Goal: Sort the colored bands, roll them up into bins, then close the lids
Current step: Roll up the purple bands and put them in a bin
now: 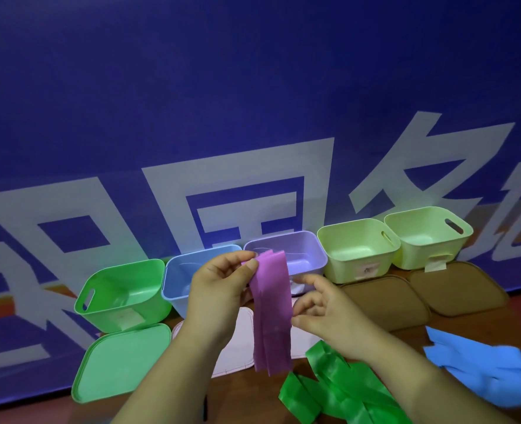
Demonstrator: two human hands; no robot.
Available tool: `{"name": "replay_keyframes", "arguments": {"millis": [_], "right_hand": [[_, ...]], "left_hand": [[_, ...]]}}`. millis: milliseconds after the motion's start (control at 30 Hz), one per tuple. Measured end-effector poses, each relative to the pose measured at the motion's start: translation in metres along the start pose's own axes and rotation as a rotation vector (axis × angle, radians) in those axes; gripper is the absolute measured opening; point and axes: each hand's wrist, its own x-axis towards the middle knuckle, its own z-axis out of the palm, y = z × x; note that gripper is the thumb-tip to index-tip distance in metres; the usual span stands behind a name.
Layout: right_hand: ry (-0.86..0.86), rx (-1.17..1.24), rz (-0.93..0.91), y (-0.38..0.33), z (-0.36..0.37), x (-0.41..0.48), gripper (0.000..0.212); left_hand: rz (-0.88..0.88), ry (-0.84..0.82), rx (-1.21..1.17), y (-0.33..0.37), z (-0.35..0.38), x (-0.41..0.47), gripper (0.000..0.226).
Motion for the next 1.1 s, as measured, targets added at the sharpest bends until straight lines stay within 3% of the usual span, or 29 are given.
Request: {"name": "replay_keyframes", "arguments": {"millis": [433,800,1100], "right_hand": [[-0.006,-0.038,0.085,0.023,0.016,0.006,0.047],[0.119,0.111,0.000,-0.023,-0.014,0.004,0.040],[0.109,0.185,-0.047,-0.053,-0.020,0.000,0.033]], "left_hand": [[0.007,0.094,-0.026,-0.007,-0.007,0.013,0.013],[0.008,0.220,0.143,-0.036,-0.031,0.032,0.014],[-0.003,0.324,0.245,-0.047,-0.045,0.036,0.021]]}}
